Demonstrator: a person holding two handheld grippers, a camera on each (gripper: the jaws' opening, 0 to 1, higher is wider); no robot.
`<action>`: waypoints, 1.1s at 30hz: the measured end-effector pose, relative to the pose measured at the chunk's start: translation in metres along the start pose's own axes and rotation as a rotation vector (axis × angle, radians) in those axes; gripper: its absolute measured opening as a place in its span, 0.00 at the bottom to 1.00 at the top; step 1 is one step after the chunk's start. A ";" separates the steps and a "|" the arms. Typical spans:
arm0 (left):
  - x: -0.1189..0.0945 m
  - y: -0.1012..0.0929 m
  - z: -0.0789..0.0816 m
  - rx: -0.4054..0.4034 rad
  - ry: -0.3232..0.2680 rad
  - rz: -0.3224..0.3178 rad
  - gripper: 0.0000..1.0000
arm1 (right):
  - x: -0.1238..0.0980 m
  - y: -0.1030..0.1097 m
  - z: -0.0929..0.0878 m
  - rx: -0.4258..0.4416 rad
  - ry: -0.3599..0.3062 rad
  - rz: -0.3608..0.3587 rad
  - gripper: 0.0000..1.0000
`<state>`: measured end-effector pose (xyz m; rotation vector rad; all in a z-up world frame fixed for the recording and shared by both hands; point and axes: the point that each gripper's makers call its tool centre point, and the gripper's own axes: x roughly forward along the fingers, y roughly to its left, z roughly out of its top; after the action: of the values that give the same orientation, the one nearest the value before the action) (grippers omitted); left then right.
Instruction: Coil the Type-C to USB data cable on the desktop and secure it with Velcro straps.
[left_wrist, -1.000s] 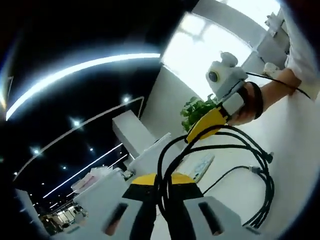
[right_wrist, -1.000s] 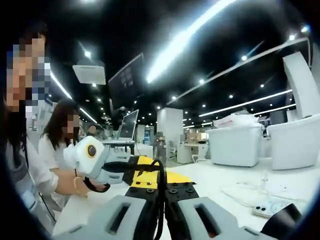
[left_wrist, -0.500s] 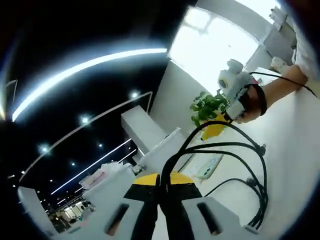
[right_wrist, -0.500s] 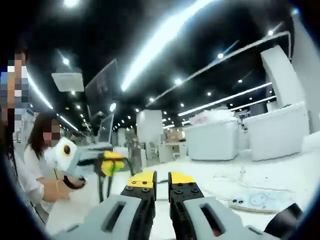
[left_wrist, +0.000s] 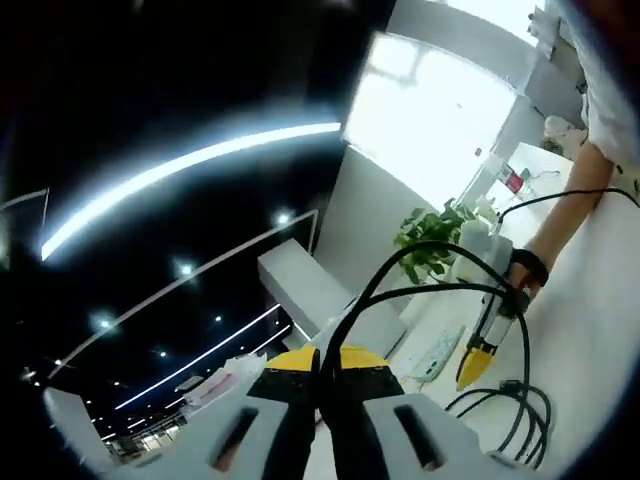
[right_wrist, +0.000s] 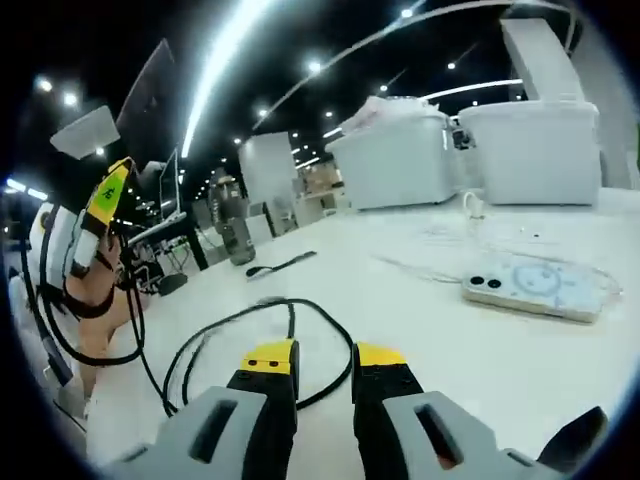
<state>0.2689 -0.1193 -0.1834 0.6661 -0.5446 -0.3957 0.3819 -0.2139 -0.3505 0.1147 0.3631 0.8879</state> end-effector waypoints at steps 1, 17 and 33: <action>-0.001 0.001 0.001 -0.008 -0.003 0.002 0.07 | -0.002 -0.002 0.001 0.003 0.000 -0.004 0.20; 0.005 -0.008 -0.011 -0.034 0.024 -0.036 0.07 | 0.029 0.036 -0.027 -0.275 0.170 0.033 0.23; 0.012 -0.029 -0.029 -0.104 0.062 -0.103 0.07 | -0.006 0.042 0.044 -0.324 -0.103 -0.013 0.01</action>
<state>0.2903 -0.1327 -0.2178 0.6058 -0.4290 -0.4945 0.3634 -0.1898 -0.2981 -0.1402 0.1209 0.9134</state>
